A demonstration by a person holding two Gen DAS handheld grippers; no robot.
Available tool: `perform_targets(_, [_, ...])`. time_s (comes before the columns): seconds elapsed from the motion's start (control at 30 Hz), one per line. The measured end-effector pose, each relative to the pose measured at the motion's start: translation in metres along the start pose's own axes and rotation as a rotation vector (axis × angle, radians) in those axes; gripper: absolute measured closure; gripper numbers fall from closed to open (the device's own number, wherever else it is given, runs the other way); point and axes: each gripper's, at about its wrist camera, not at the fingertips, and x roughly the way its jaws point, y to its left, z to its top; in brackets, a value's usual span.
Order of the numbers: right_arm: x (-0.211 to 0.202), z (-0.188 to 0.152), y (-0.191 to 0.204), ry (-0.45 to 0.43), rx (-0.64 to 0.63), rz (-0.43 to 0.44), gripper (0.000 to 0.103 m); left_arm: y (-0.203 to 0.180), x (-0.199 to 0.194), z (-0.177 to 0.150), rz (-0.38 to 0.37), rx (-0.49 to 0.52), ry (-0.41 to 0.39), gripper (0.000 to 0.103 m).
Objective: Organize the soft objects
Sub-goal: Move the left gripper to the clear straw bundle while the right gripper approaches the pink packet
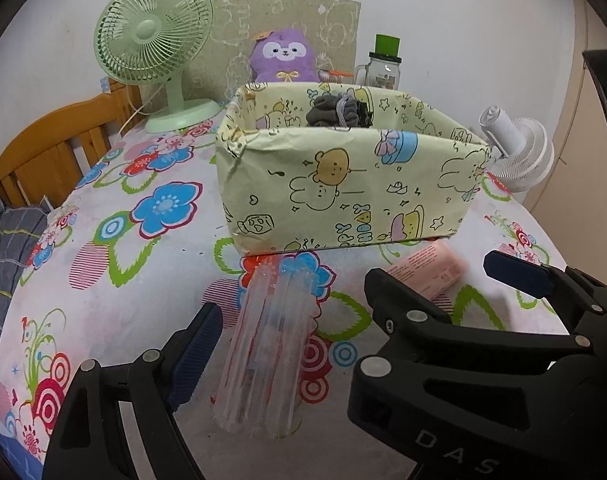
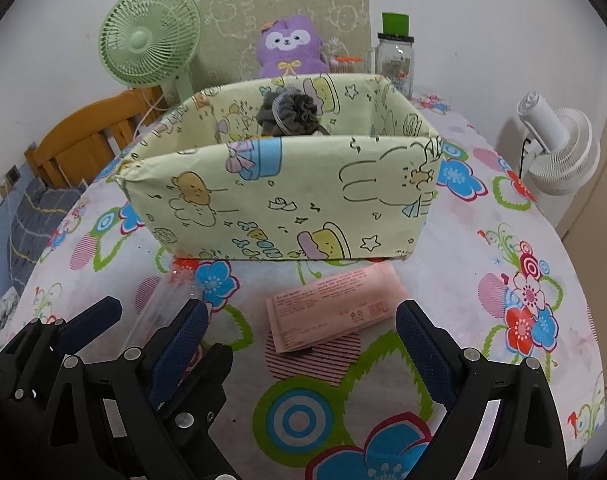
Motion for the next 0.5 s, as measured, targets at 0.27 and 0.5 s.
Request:
perform_targets(0.27, [0.021, 0.004, -0.009, 0.065, 0.048, -0.013, 0.007, -0.002, 0.015, 0.003, -0.008, 0.015, 0.032, 0.015])
perform_targets(0.5, [0.033, 0.010, -0.016, 0.081, 0.092, -0.033, 0.011, -0.002, 0.024, 0.007, -0.017, 0.012, 0.045, 0.015])
